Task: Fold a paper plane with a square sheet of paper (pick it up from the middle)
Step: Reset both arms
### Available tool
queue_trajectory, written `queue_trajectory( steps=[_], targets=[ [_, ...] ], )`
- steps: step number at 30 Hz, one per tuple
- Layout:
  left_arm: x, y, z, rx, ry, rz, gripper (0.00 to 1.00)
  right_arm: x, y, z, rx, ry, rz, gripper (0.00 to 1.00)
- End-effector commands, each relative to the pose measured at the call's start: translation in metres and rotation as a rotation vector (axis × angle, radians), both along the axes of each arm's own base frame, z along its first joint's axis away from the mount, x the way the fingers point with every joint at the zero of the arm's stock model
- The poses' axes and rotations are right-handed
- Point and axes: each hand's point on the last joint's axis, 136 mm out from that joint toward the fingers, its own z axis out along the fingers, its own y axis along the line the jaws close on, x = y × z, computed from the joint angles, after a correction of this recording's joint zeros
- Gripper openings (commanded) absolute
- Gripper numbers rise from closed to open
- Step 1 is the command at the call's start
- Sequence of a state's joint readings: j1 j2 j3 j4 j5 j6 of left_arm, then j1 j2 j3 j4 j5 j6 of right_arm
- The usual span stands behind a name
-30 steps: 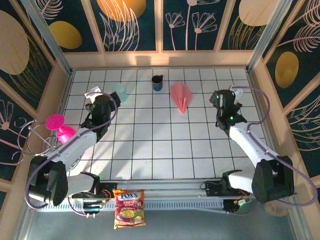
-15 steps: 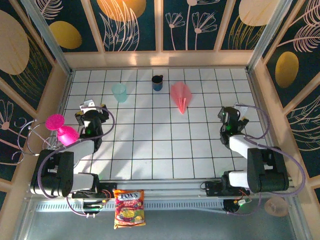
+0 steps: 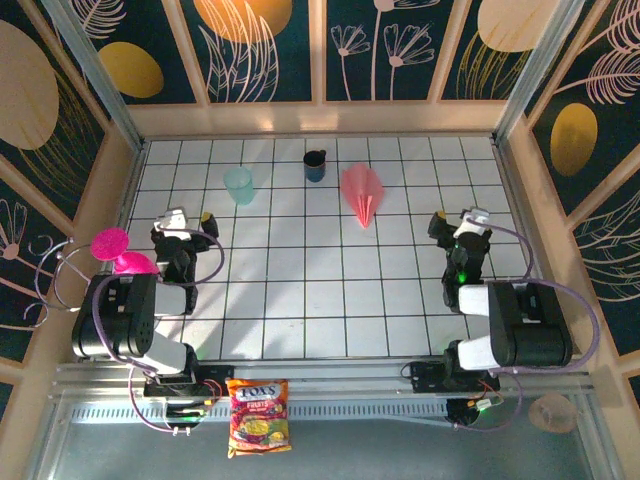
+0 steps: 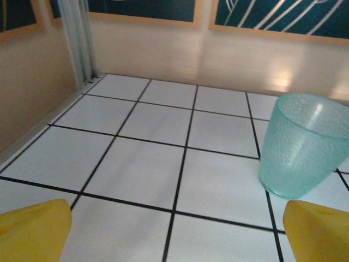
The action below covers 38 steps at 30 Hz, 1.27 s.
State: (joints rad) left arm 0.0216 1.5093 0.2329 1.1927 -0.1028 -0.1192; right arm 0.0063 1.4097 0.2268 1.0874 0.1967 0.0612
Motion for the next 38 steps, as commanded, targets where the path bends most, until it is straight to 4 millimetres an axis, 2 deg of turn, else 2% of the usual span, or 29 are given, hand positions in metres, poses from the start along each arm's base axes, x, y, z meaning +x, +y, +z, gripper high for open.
queue_trajectory(
  steps=[1, 4, 9, 11, 17, 38],
  targets=[
    [-0.001, -0.007, 0.023, 0.007, -0.115, -0.055, 0.99, 0.002, 0.010, 0.015, -0.017, -0.099, 0.085, 0.91],
    [-0.002, -0.009, 0.023, 0.010, -0.118, -0.064, 0.99, 0.005, 0.013, 0.004, -0.016, -0.096, 0.109, 0.91],
    [0.004, -0.004, 0.020, 0.015, -0.093, -0.038, 0.99, 0.010, 0.014, 0.001, -0.022, -0.075, 0.115, 0.91],
    [0.003, -0.004, 0.021, 0.015, -0.100, -0.037, 0.99, 0.009, 0.014, 0.002, -0.022, -0.080, 0.115, 0.99],
    [-0.001, -0.007, 0.023, 0.016, -0.117, -0.054, 0.99, 0.010, 0.014, 0.002, -0.022, -0.079, 0.114, 0.99],
    [0.004, -0.010, 0.020, 0.023, -0.097, -0.068, 0.99, 0.009, 0.014, 0.002, -0.022, -0.080, 0.114, 0.99]
  ],
)
